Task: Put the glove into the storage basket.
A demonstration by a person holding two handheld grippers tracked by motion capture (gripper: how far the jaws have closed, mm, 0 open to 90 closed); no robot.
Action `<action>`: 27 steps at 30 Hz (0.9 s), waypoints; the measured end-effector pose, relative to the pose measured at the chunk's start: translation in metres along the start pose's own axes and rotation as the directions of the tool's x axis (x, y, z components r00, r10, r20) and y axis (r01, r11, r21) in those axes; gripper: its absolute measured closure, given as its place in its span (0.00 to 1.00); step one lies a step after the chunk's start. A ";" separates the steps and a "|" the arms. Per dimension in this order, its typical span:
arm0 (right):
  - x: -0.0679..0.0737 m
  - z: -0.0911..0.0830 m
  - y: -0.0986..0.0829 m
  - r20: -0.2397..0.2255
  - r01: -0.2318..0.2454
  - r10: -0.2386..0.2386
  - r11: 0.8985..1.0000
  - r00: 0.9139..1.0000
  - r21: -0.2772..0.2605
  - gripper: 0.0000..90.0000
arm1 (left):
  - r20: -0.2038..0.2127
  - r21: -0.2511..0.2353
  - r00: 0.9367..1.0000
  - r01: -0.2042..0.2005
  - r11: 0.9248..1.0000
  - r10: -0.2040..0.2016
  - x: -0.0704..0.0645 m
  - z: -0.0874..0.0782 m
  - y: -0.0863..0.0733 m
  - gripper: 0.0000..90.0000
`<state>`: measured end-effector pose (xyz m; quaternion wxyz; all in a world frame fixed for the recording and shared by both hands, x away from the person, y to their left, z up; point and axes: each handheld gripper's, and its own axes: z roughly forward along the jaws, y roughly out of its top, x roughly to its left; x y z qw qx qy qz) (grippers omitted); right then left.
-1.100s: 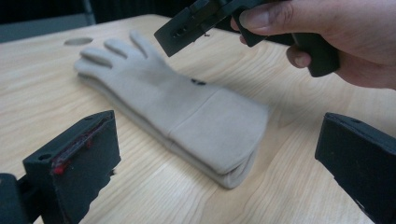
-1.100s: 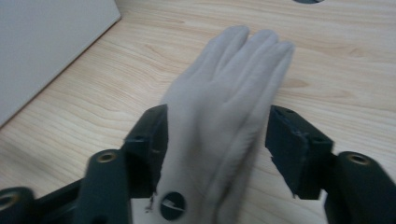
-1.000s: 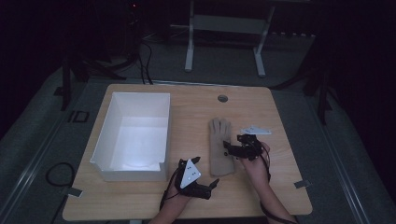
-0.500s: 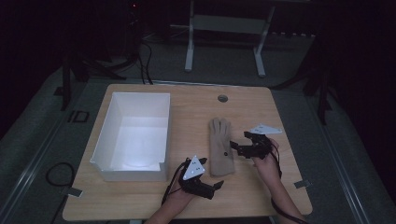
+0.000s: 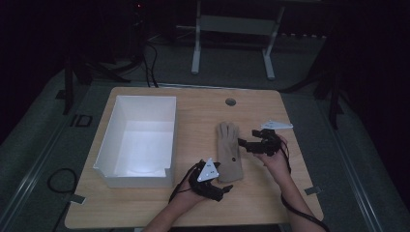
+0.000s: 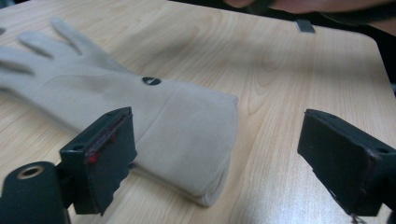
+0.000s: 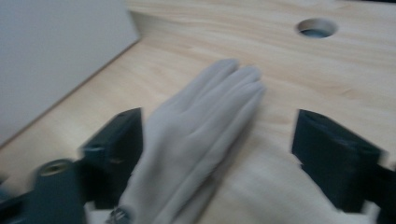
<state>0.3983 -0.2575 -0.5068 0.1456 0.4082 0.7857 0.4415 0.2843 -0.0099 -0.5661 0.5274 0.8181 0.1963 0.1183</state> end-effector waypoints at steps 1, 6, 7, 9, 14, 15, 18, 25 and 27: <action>0.000 0.000 0.000 0.000 0.000 0.000 1.000 1.000 0.000 0.25 | 0.000 0.000 1.000 0.000 1.000 0.000 0.000 0.000 0.000 0.15; -0.010 0.020 0.011 0.046 -0.018 0.016 0.999 0.999 0.039 0.51 | 0.031 0.024 0.998 -0.058 0.998 0.058 0.001 0.012 0.009 0.39; -0.011 0.023 0.011 0.041 -0.028 0.026 0.998 0.999 0.049 0.51 | 0.040 0.040 0.997 -0.065 0.997 0.063 0.003 0.015 0.010 0.43; -0.011 0.027 0.011 0.031 -0.044 0.042 0.998 0.999 0.055 0.51 | 0.049 0.062 0.997 -0.057 0.996 0.054 0.005 0.019 0.011 0.45; -0.013 0.049 0.004 0.009 -0.102 0.101 0.989 0.995 0.104 0.42 | 0.064 0.147 0.997 -0.061 0.987 0.053 0.010 0.030 0.008 0.51; -0.014 0.053 0.003 0.015 -0.107 0.106 0.987 0.994 0.119 0.40 | 0.060 0.162 0.997 -0.060 0.985 0.051 0.010 0.031 0.006 0.53; -0.017 0.064 0.000 0.003 -0.134 0.135 0.980 0.991 0.144 0.36 | 0.072 0.180 0.997 -0.049 0.982 0.036 0.013 0.032 0.004 0.57; -0.017 0.075 -0.003 -0.032 -0.149 0.158 0.971 0.987 0.186 0.35 | 0.091 0.209 0.996 -0.031 0.977 0.012 0.018 0.035 0.006 0.62; -0.017 0.078 -0.004 -0.042 -0.142 0.153 0.969 0.987 0.201 0.38 | 0.093 0.210 0.996 -0.022 0.977 0.002 0.019 0.035 0.006 0.63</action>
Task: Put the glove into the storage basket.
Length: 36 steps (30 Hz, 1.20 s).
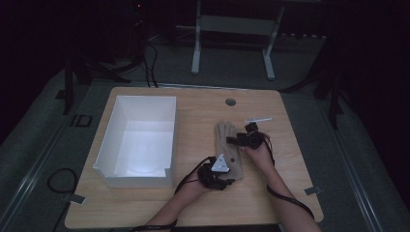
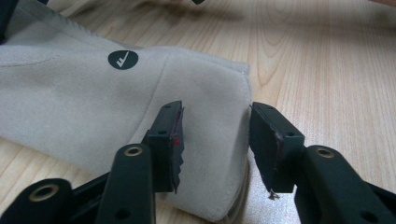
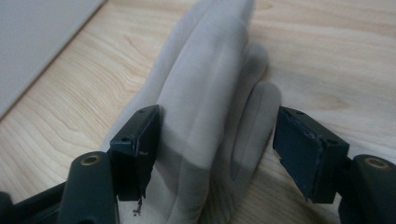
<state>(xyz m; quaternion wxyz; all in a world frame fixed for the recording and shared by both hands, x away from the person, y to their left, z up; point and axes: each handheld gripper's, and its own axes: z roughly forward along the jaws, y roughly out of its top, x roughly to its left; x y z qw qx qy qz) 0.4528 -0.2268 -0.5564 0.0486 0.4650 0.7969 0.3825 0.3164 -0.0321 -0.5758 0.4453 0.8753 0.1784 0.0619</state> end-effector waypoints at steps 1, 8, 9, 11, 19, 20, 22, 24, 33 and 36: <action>0.000 0.002 -0.001 -0.018 0.005 -0.005 1.000 1.000 0.007 0.43 | 0.001 0.000 1.000 0.000 1.000 0.000 0.000 0.000 0.000 0.64; 0.012 0.001 0.003 -0.020 0.093 -0.092 0.995 0.996 0.035 0.72 | -0.017 0.014 1.000 -0.009 1.000 0.010 -0.003 -0.001 0.002 0.59; 0.014 0.001 0.003 -0.005 0.107 -0.107 0.994 0.994 0.035 0.72 | -0.031 0.019 0.999 -0.022 1.000 0.022 -0.005 -0.002 0.002 0.57; 0.016 0.001 0.003 0.005 0.111 -0.111 0.993 0.994 0.036 0.72 | -0.039 0.028 0.998 -0.055 0.998 0.057 -0.009 -0.003 0.002 0.52; 0.016 0.002 0.003 0.008 0.114 -0.114 0.993 0.993 0.031 0.72 | -0.059 0.054 0.989 -0.135 0.989 0.138 -0.011 -0.002 -0.001 0.54; 0.016 0.002 0.003 0.007 0.119 -0.119 0.992 0.993 0.034 0.72 | -0.053 0.049 0.989 -0.134 0.990 0.137 -0.010 -0.002 -0.002 0.54; 0.016 0.002 0.003 0.007 0.119 -0.120 0.992 0.993 0.035 0.73 | -0.048 0.043 0.989 -0.135 0.990 0.137 -0.009 -0.001 -0.003 0.55; 0.016 0.002 0.004 0.006 0.120 -0.120 0.992 0.993 0.037 0.72 | -0.039 0.038 0.990 -0.133 0.990 0.135 -0.009 -0.001 -0.003 0.53; 0.015 0.002 0.004 -0.005 0.113 -0.113 0.993 0.994 0.038 0.72 | 0.003 0.042 0.989 -0.148 0.988 0.148 -0.005 -0.002 -0.002 0.49; 0.015 0.002 0.004 -0.004 0.112 -0.112 0.993 0.994 0.037 0.72 | -0.009 0.038 0.989 -0.147 0.988 0.148 -0.004 -0.002 -0.003 0.54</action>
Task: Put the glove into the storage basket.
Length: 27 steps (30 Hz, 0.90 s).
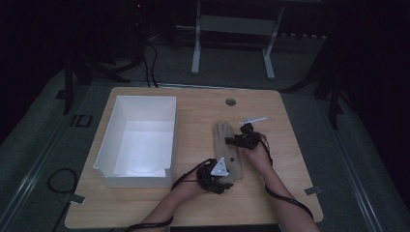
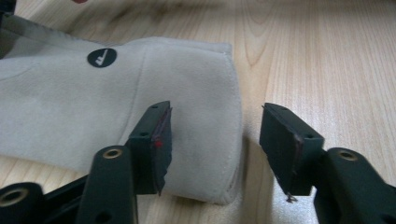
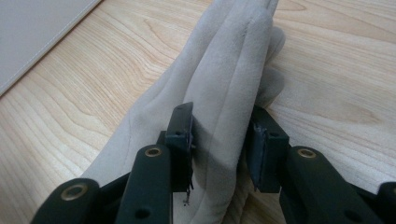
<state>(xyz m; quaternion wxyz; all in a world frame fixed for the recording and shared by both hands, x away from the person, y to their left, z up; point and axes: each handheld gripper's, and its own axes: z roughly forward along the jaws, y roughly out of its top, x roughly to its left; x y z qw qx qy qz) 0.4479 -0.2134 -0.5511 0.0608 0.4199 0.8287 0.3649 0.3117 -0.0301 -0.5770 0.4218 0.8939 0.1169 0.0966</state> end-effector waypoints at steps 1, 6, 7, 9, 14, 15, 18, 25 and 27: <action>0.000 0.000 0.000 0.000 0.000 0.000 1.000 1.000 0.000 0.72 | 0.000 0.000 1.000 0.000 1.000 0.000 0.000 0.000 0.000 0.57; 0.002 0.000 0.000 0.010 -0.001 0.001 1.000 1.000 -0.001 0.73 | -0.098 0.043 0.995 -0.011 0.999 0.015 0.000 0.002 0.006 0.80; 0.002 0.000 0.001 0.011 -0.002 0.002 1.000 1.000 -0.002 0.74 | -0.099 0.048 0.995 0.011 0.999 -0.006 0.002 0.002 0.008 0.86; 0.003 0.000 0.001 0.012 -0.005 0.005 1.000 1.000 -0.002 0.77 | -0.086 0.049 0.995 0.054 0.997 -0.050 0.006 0.002 0.010 0.89; 0.002 -0.003 0.003 -0.003 -0.029 0.029 0.999 1.000 -0.015 0.81 | -0.067 0.049 0.990 0.128 0.991 -0.124 0.011 -0.003 0.013 0.91; 0.001 -0.004 0.003 -0.010 -0.038 0.038 0.999 0.999 -0.016 0.82 | -0.067 0.049 0.990 0.128 0.991 -0.124 0.011 -0.003 0.013 0.91; 0.000 -0.007 0.005 -0.024 -0.047 0.046 0.999 0.999 -0.026 0.82 | -0.066 0.054 0.990 0.125 0.991 -0.121 0.013 -0.010 0.018 0.91; 0.001 -0.017 0.012 -0.042 -0.047 0.045 0.998 0.998 -0.046 0.82 | -0.071 0.074 0.992 0.110 0.991 -0.105 0.013 -0.019 0.027 0.91; 0.003 -0.022 0.015 -0.049 -0.049 0.046 0.997 0.998 -0.061 0.82 | -0.076 0.070 0.992 0.111 0.991 -0.106 0.013 -0.022 0.030 0.91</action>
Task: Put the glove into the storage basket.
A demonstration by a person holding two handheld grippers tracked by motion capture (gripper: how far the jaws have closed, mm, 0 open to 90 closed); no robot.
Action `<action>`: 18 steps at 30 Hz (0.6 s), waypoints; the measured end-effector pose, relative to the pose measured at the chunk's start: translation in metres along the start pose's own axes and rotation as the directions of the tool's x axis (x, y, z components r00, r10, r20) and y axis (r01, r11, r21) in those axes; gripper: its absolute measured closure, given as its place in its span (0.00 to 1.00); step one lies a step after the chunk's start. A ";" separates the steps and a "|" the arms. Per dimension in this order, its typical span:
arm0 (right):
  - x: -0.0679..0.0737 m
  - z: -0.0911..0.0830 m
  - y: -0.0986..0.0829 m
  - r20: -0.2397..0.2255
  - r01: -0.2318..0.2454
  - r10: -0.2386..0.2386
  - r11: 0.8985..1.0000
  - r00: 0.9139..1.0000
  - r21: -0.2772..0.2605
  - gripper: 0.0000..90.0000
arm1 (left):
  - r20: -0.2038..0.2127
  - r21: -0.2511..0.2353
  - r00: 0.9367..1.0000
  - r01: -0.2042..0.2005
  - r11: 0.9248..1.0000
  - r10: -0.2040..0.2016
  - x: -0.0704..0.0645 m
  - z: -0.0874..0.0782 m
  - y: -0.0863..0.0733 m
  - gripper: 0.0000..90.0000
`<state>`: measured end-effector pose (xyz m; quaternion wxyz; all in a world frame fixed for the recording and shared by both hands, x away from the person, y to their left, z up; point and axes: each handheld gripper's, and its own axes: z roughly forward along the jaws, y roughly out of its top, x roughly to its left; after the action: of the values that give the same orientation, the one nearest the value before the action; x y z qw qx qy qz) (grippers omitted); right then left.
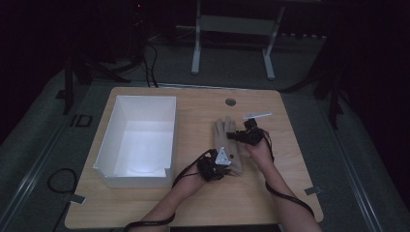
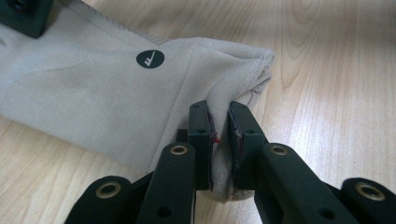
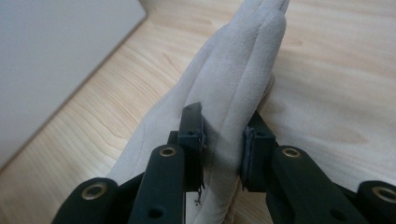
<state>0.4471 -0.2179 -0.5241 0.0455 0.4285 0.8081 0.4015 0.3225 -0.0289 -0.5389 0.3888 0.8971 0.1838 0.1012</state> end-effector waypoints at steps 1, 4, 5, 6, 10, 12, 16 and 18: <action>0.001 -0.003 0.002 -0.002 0.002 -0.002 1.000 1.000 -0.006 0.82 | -0.004 -0.001 1.000 0.001 1.000 -0.001 0.000 -0.002 0.002 0.91; 0.004 -0.013 0.009 -0.021 -0.003 0.002 0.999 1.000 -0.033 0.82 | -0.009 -0.004 1.000 -0.003 1.000 0.003 0.001 -0.009 0.008 0.91; 0.004 -0.013 0.009 -0.021 -0.003 0.002 0.999 1.000 -0.033 0.82 | -0.009 -0.004 1.000 -0.003 1.000 0.003 0.001 -0.009 0.008 0.91; 0.007 -0.022 0.015 -0.030 0.003 -0.005 0.998 1.000 -0.057 0.82 | -0.017 -0.007 1.000 -0.012 1.000 0.012 0.000 -0.015 0.013 0.91; 0.013 -0.034 0.025 -0.024 0.021 -0.022 0.997 0.999 -0.079 0.82 | -0.033 -0.016 0.999 -0.025 1.000 0.024 0.001 -0.029 0.024 0.91; 0.015 -0.041 0.031 -0.031 0.021 -0.024 0.995 0.999 -0.097 0.82 | -0.042 -0.019 0.999 -0.036 0.999 0.035 0.002 -0.037 0.030 0.91; 0.019 -0.054 0.041 -0.049 0.013 -0.019 0.992 0.999 -0.126 0.82 | -0.051 -0.026 0.998 -0.044 0.999 0.043 0.003 -0.050 0.039 0.91; 0.021 -0.058 0.045 -0.049 0.016 -0.022 0.991 0.999 -0.134 0.82 | -0.060 -0.019 0.997 -0.054 0.998 0.053 0.004 -0.055 0.043 0.91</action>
<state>0.4391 -0.2243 -0.4486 0.0576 0.4066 0.7844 0.4649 0.3187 -0.0176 -0.4700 0.3896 0.8942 0.1701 0.1404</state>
